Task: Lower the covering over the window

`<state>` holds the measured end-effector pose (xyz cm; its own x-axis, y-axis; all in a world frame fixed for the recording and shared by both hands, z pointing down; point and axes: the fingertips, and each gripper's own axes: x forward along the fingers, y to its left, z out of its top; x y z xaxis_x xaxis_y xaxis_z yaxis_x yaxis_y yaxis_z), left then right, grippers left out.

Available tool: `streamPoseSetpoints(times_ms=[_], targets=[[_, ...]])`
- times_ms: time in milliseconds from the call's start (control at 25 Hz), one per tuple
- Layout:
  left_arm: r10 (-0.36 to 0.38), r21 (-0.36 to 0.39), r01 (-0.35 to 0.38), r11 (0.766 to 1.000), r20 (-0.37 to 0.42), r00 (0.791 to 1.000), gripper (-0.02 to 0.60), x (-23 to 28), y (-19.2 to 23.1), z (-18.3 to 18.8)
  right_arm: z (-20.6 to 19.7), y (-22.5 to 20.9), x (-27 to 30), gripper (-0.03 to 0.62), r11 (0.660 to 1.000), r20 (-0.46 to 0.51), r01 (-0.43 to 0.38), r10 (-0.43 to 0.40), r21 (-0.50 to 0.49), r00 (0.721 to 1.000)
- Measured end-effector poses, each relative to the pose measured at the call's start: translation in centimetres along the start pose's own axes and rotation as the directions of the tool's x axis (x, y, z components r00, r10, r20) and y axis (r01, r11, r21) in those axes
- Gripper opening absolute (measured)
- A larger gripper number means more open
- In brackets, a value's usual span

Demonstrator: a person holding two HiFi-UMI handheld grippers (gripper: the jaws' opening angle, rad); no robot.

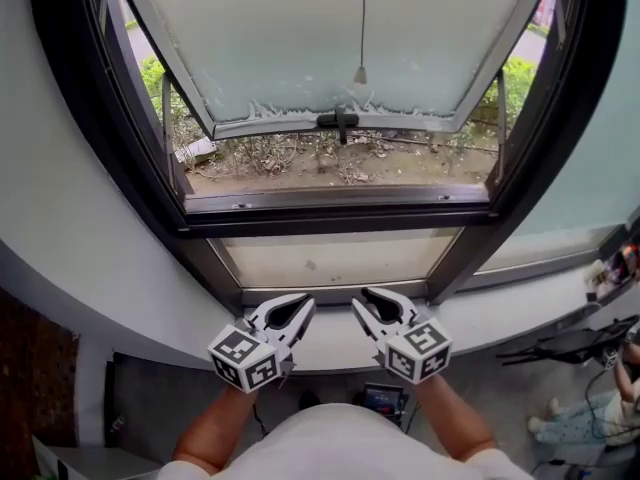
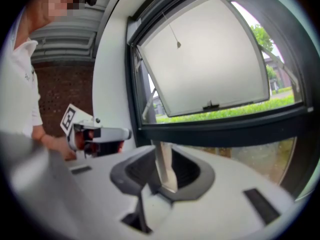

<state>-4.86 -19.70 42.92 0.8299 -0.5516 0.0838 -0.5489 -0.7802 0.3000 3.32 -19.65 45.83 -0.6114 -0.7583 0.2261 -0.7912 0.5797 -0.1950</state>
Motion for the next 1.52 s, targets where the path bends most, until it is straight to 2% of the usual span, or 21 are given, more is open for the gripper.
streamPoseSetpoints(times_ms=[360, 720, 1080, 1320, 1520], targets=[[-0.01, 0.052, 0.01, 0.999, 0.018, 1.0, 0.018, 1.6, -0.3, 1.9, 2.4, -1.5, -0.2, 0.095, 0.998, 0.019, 0.009, -0.008, -0.056, 1.0], [-0.011, 0.182, -0.002, 0.983, 0.068, 0.998, 0.018, 3.9, -0.3, 7.6, 9.2, -3.6, -0.7, 0.095, 0.984, 0.093, 0.018, -0.001, -0.177, 0.996], [-0.02, 0.317, -0.02, 0.948, 0.123, 0.992, 0.018, 5.1, -0.9, 14.6, 16.5, -3.2, -0.6, 0.095, 0.952, 0.165, 0.029, 0.022, -0.306, 0.986], [-0.034, 0.41, -0.035, 0.912, 0.16, 0.986, 0.017, 5.9, -2.0, 19.5, 21.0, -2.6, -0.6, 0.095, 0.921, 0.2, 0.042, 0.04, -0.387, 0.979], [-0.033, 0.456, -0.052, 0.888, 0.176, 0.984, 0.017, 6.2, -2.4, 22.3, 23.4, -2.6, -0.6, 0.095, 0.893, 0.215, 0.067, 0.034, -0.444, 0.976]])
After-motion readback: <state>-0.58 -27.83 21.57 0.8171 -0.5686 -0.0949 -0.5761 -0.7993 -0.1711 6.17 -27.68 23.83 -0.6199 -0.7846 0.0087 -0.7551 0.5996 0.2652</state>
